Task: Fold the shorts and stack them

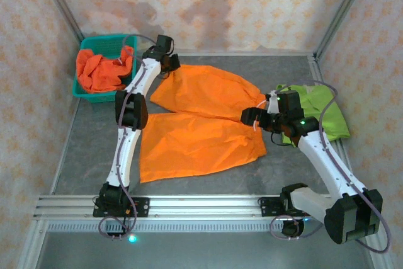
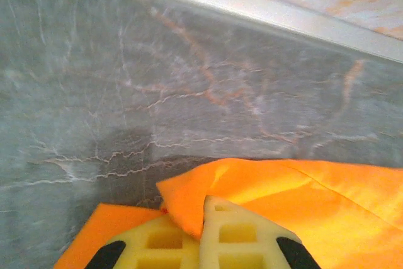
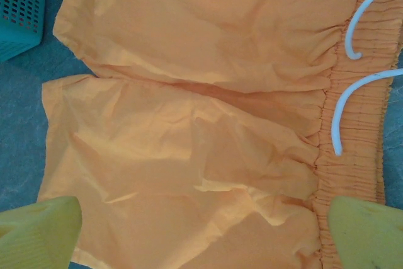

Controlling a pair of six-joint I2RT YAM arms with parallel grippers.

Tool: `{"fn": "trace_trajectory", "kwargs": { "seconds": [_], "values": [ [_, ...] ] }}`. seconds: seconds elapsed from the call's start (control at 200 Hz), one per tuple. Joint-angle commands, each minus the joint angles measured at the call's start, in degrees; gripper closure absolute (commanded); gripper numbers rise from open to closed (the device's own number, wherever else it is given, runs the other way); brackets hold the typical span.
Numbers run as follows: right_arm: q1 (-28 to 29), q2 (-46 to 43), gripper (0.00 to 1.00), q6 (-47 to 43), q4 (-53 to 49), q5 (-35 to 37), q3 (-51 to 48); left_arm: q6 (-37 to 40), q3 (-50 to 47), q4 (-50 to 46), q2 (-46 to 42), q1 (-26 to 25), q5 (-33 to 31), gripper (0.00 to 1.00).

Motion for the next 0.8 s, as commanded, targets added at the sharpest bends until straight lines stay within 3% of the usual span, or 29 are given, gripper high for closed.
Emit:
{"fn": "trace_trajectory", "kwargs": {
  "seconds": [0.0,0.14,0.255,0.28,0.36,0.39,0.515,0.796],
  "values": [
    [0.2,-0.2,0.0,-0.5,2.0,1.3,-0.5,10.8,-5.5,3.8,-13.3,-4.1,-9.3,1.0],
    [0.2,0.1,0.0,-0.2,2.5,1.2,-0.8,12.3,-17.1,11.1,-19.7,-5.4,-15.7,1.0],
    [0.2,0.2,0.01,-0.1,2.5,1.2,-0.8,10.5,-17.5,10.4,-18.3,-4.2,-15.5,0.88],
    [0.2,0.1,0.0,-0.1,2.5,1.3,-0.8,9.8,-16.6,9.6,-17.3,-3.7,-15.0,0.81],
    [0.2,0.0,0.0,-0.1,2.2,1.6,-0.7,6.5,-11.1,4.8,-13.2,-1.7,-12.2,0.42],
    [0.2,0.0,0.0,-0.2,2.1,1.7,-0.6,5.5,-9.4,3.3,-12.0,-1.0,-10.9,0.35],
    [0.2,-0.4,0.0,-0.2,1.6,1.8,-0.4,5.3,-9.3,3.2,-14.7,-0.4,-10.2,0.25],
    [0.2,0.5,0.0,3.2,2.9,2.3,-0.6,0.7,-32.2,11.5,-38.7,-0.7,-1.7,0.11]
  ]
}}
